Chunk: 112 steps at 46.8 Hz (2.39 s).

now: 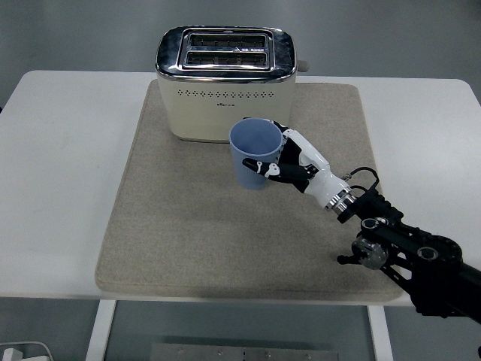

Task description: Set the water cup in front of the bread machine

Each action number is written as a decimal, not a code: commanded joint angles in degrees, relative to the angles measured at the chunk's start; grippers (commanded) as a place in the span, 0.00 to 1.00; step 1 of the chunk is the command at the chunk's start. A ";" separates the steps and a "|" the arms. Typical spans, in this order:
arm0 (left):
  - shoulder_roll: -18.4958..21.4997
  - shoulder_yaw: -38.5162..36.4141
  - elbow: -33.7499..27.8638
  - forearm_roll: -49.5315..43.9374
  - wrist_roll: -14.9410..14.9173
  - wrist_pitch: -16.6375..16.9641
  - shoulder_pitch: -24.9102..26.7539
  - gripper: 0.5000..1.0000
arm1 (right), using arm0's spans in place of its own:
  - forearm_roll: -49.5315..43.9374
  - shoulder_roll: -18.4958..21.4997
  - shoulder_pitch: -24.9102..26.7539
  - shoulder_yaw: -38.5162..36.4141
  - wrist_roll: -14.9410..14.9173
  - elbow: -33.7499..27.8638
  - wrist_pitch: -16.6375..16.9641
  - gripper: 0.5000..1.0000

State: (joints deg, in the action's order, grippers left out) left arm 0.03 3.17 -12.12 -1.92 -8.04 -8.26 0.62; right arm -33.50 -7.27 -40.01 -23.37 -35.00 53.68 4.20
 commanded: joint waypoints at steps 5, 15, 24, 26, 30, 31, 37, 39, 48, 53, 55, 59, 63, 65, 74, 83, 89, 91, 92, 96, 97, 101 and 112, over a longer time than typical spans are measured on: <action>-0.03 0.00 -0.10 -0.02 0.05 -0.01 0.00 1.00 | 0.02 2.53 -1.12 0.78 0.00 -1.65 -1.30 0.03; -0.03 0.00 -0.10 -0.02 0.05 -0.01 0.00 1.00 | 0.10 4.90 -1.73 1.22 0.00 -3.67 -3.32 0.03; -0.03 0.00 -0.10 -0.02 0.04 -0.01 0.09 1.00 | 0.02 7.27 -1.56 1.31 0.00 -4.72 -4.46 0.05; -0.03 0.00 -0.10 -0.02 0.04 -0.01 0.09 1.00 | -0.07 7.27 -1.47 1.57 0.00 -5.07 -4.81 0.05; -0.03 0.00 -0.10 -0.02 0.04 -0.01 0.00 1.00 | 0.02 7.27 -1.47 2.27 0.00 -5.51 -4.90 0.07; -0.03 0.00 -0.10 -0.02 0.05 -0.01 0.09 1.00 | -0.07 7.27 -1.47 2.36 0.00 -5.51 -4.90 0.07; -0.03 0.00 -0.10 -0.02 0.05 -0.01 0.00 1.00 | 0.02 7.27 -1.12 2.36 0.00 -5.60 -4.99 0.18; -0.03 0.00 -0.10 -0.02 0.04 -0.01 0.09 1.00 | 0.10 7.27 -1.12 2.36 0.00 -5.60 -4.90 0.24; -0.03 0.09 -0.10 -0.02 0.05 -0.01 0.00 1.00 | 0.19 7.27 -1.03 2.27 0.00 -5.69 -4.82 0.63; -0.03 0.09 -0.10 -0.02 0.05 -0.01 0.09 1.00 | 0.10 7.27 -1.03 2.27 0.00 -5.78 -4.82 0.76; -0.03 0.09 -0.10 -0.02 -0.04 -0.01 0.00 1.00 | 0.10 7.27 -1.03 2.27 0.00 -5.78 -4.82 0.80; -0.03 0.09 -0.10 -0.02 0.05 -0.01 0.09 1.00 | 0.10 7.27 -0.94 2.36 0.00 -5.78 -4.82 0.81; -0.03 0.00 -0.01 -0.02 -0.04 -0.01 0.00 1.00 | 0.10 7.27 -0.77 2.27 0.00 -5.78 -4.73 0.83; -0.03 0.00 -0.10 -0.02 -0.04 -0.01 0.00 1.00 | 0.10 7.27 -0.59 2.27 0.00 -5.78 -4.73 0.83; -0.03 0.09 -0.01 -0.10 0.05 -0.01 0.09 1.00 | 0.10 7.27 -0.59 2.36 0.00 -5.78 -4.55 0.83; -0.03 0.09 -0.01 -0.10 -0.04 -0.01 0.00 1.00 | 0.10 7.27 -0.50 2.45 0.00 -5.69 -4.29 0.83; -0.03 0.09 -0.01 -0.10 0.05 -0.01 0.00 1.00 | 0.10 7.27 -0.59 2.45 0.00 -5.69 -4.20 0.83; -0.03 0.09 -0.01 -0.10 0.05 -0.01 0.00 1.00 | 0.10 7.27 -0.59 2.45 0.00 -5.69 -4.20 0.83; -0.03 0.09 -0.01 -0.10 0.05 -0.01 0.00 1.00 | 0.10 7.27 -0.59 2.45 0.00 -5.69 -4.20 0.83; -0.03 0.09 -0.01 -0.10 -0.04 -0.01 0.00 1.00 | 0.19 7.27 -0.50 2.45 0.00 -5.69 -4.20 0.83; -0.03 0.09 -0.01 -0.02 0.04 -0.01 0.00 1.00 | 0.19 7.27 -0.50 2.45 0.00 -5.69 -4.11 0.83; -0.03 0.09 -0.10 -0.02 -0.04 -0.01 0.09 1.00 | 0.19 7.27 -0.50 2.45 0.00 -5.60 -4.11 0.83; -0.03 0.00 -0.10 -0.02 -0.04 -0.01 0.09 1.00 | 0.37 7.27 -0.42 2.36 0.00 -5.25 -4.03 0.83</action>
State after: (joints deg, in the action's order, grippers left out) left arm 0.00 3.17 -12.21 -1.94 -8.04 -8.27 0.65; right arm -33.15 0.00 -40.48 -20.99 -35.00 48.36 0.09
